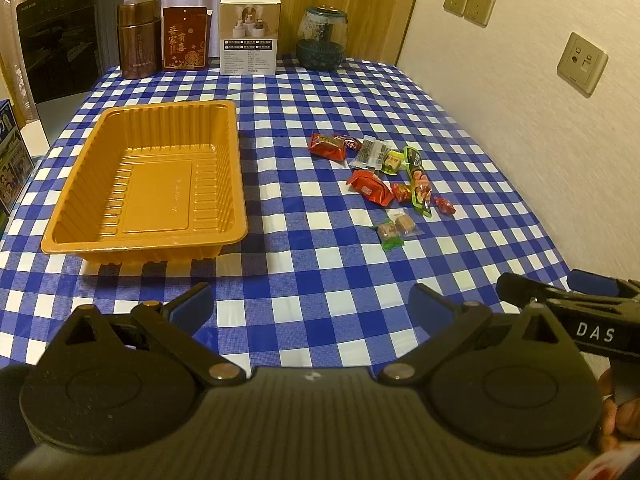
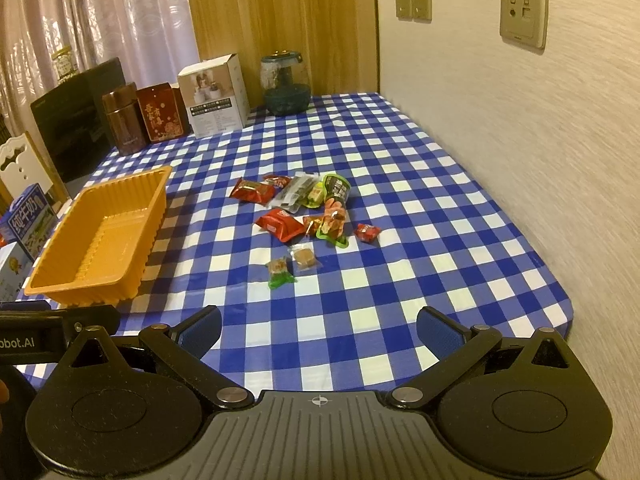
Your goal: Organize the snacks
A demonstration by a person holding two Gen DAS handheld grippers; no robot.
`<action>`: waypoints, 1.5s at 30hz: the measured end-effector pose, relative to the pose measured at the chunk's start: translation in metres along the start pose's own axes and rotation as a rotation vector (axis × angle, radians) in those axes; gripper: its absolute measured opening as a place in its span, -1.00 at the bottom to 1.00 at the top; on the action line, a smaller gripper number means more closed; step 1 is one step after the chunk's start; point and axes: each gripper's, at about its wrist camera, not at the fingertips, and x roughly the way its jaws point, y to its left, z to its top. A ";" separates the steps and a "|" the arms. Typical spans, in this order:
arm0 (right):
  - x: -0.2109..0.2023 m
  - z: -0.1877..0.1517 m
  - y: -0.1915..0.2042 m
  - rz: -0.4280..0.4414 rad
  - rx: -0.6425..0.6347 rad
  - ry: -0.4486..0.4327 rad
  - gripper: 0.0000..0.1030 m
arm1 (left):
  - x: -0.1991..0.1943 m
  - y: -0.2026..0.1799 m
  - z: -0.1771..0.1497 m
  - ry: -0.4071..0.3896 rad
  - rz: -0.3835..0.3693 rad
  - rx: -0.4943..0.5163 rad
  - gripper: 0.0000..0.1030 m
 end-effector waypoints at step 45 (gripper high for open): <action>0.022 0.026 -0.048 -0.005 0.054 -0.063 0.99 | 0.043 -0.016 0.029 -0.017 -0.110 0.051 0.89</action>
